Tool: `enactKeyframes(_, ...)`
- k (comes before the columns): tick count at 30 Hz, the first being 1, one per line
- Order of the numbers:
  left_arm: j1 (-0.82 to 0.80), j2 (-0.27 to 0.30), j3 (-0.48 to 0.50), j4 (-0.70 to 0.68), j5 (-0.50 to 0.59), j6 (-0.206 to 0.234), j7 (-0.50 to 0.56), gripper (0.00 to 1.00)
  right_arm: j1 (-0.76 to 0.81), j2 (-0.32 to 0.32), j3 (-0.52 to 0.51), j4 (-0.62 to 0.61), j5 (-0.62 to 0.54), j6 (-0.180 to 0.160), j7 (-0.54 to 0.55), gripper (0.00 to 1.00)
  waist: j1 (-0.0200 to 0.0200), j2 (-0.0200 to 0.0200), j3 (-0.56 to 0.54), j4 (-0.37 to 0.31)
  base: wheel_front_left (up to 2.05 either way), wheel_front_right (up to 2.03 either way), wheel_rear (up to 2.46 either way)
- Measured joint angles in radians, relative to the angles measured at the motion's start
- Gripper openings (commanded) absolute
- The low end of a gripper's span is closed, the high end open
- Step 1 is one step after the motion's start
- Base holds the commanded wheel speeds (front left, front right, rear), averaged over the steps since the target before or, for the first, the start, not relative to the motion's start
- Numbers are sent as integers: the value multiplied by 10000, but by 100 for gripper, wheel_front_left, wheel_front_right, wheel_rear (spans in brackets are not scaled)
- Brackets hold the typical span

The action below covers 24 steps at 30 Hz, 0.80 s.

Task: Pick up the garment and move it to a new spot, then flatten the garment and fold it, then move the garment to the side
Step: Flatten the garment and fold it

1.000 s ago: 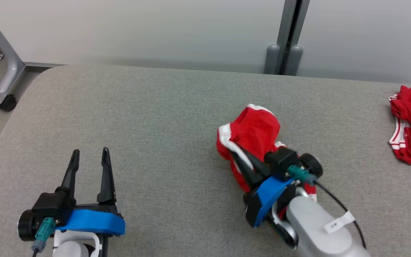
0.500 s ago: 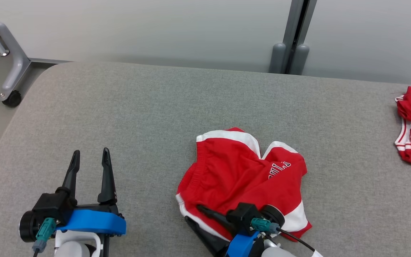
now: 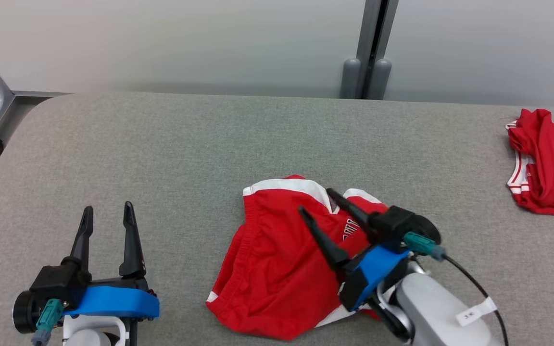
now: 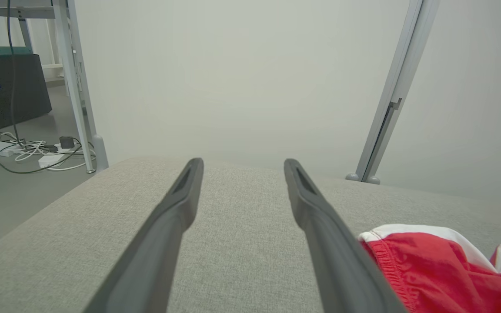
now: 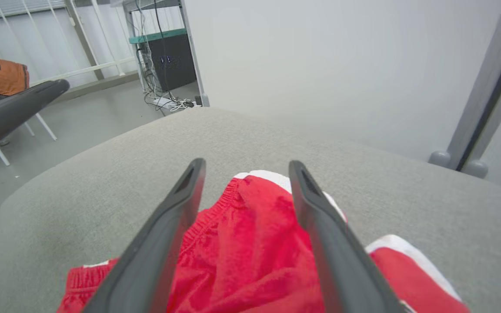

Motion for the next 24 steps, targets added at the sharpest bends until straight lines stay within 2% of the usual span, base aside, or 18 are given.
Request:
enactKeyframes(5,103,-4,46,-107,65,15,0,100,683,-539,-1409,-362,-531,0,21,100,0,0,33,-193,0,0,0)
enactKeyframes(10,134,-4,79,-163,79,31,0,100,1514,-792,-2270,-838,-915,0,424,100,0,0,100,-338,0,0,0)
enactKeyframes(18,61,-10,63,-167,138,-8,0,100,2519,-757,-2723,-1164,-1150,0,1210,100,0,0,224,-353,0,0,0)
enactKeyframes(24,-22,-21,25,-148,161,-40,0,100,2783,-560,-2637,-522,-1269,2,1519,100,0,0,320,-232,0,0,0)
